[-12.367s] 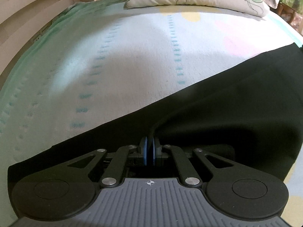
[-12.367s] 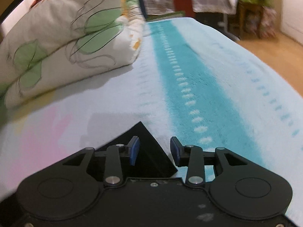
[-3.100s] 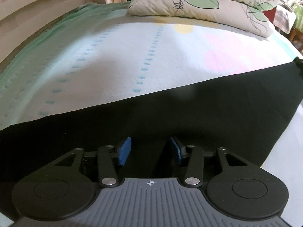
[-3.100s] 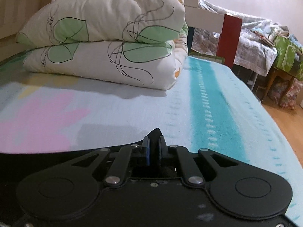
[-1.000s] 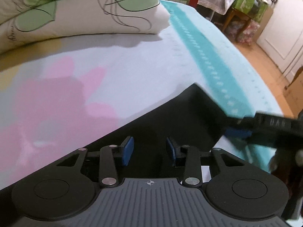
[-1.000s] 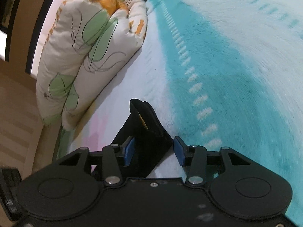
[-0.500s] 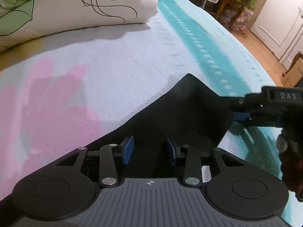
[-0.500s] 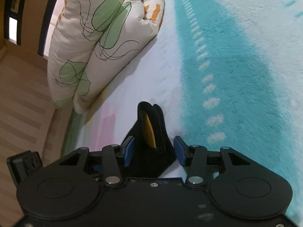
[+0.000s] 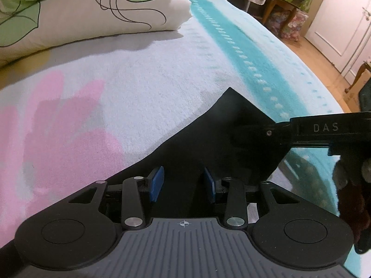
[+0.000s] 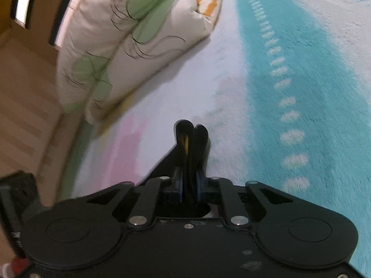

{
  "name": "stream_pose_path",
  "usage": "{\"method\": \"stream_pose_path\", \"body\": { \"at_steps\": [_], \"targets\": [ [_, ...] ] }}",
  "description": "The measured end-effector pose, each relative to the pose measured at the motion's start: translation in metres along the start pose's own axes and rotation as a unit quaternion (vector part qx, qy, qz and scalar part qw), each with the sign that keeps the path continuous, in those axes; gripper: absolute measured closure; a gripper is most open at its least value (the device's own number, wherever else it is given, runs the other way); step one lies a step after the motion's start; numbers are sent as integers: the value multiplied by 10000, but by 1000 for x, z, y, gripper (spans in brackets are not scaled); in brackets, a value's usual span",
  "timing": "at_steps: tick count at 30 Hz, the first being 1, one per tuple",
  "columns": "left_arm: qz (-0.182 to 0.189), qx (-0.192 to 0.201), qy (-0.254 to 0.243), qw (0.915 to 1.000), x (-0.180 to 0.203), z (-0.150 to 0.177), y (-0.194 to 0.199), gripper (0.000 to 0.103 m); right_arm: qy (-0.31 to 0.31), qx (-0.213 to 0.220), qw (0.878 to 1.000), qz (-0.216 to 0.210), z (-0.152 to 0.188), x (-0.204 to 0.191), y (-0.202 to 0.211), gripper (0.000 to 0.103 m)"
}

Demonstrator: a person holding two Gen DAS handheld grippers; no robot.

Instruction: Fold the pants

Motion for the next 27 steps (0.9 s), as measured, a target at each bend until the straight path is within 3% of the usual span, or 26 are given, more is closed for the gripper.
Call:
{"method": "stream_pose_path", "body": {
  "at_steps": [4,6,8,16,20,24,27],
  "targets": [
    [-58,-13,-195,9998,-2,0,11,69,423,214,9974,544,5,-30,4,92],
    [-58,54,12,10000,-13,9,27,69,602,378,9948,728,7,-44,9,92],
    [74,89,160,9998,-29,28,44,69,733,552,9924,824,9,-57,15,92],
    [-405,-72,267,9988,-66,89,57,69,895,806,9875,1013,17,-86,32,91],
    [-535,-65,15,9985,-60,86,54,68,955,952,9850,1073,26,-110,40,91],
    [-342,-190,364,9986,-78,79,69,69,1185,1144,9793,1174,42,-150,47,91],
    [-738,-123,314,9967,-100,80,94,69,1461,1281,9744,1134,62,-183,49,91]
  ]
}}
Point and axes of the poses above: each gripper's, at about its wrist camera, not at the fingertips, and y roughly against the way its jaws point, x to its right, z to its underside, the point moved 1 cm from there along -y, roughly the way its jaws point, and after that the axes turned 11 degrees about -x, right-handed, at the moved point
